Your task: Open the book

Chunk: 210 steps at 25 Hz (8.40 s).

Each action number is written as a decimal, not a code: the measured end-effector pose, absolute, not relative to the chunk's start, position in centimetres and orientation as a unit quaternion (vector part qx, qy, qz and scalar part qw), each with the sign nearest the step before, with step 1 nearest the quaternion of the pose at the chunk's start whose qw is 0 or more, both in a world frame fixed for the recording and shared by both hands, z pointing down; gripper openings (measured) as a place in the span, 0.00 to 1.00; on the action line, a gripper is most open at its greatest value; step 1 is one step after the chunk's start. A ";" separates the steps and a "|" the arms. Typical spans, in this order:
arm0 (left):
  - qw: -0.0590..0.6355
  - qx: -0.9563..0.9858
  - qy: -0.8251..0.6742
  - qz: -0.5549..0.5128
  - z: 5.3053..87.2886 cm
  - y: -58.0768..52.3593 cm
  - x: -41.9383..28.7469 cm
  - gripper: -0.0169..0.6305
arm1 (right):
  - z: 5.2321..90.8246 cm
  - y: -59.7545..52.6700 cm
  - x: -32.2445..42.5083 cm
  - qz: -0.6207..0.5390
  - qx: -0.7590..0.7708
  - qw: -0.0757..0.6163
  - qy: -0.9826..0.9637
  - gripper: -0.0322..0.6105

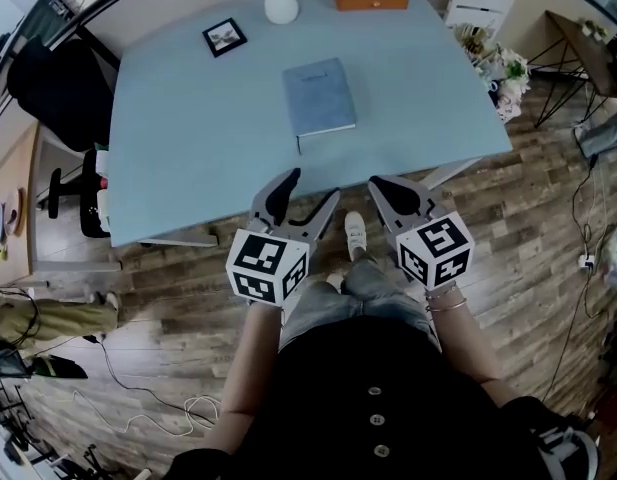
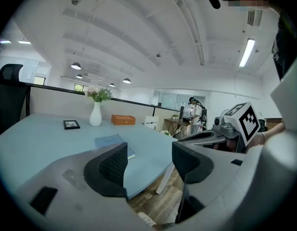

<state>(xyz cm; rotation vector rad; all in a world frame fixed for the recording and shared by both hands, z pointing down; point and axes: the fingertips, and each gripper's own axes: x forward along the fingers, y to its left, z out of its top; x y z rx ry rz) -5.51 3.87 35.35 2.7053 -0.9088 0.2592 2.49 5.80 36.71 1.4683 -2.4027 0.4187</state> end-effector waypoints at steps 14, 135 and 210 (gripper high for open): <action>0.147 0.934 -0.311 0.095 36.1 -4.5 -1.1 0.45 | 37.3 -1.9 5.5 0.154 0.496 0.156 -0.840 0.05; 0.023 0.875 -0.207 0.436 52.0 -11.9 8.0 0.23 | 46.9 -9.9 13.7 0.314 0.480 0.153 -0.805 0.05; 0.144 0.892 -0.284 0.321 46.1 -12.4 5.4 0.06 | 44.7 -13.1 9.0 0.251 0.399 0.185 -0.863 0.05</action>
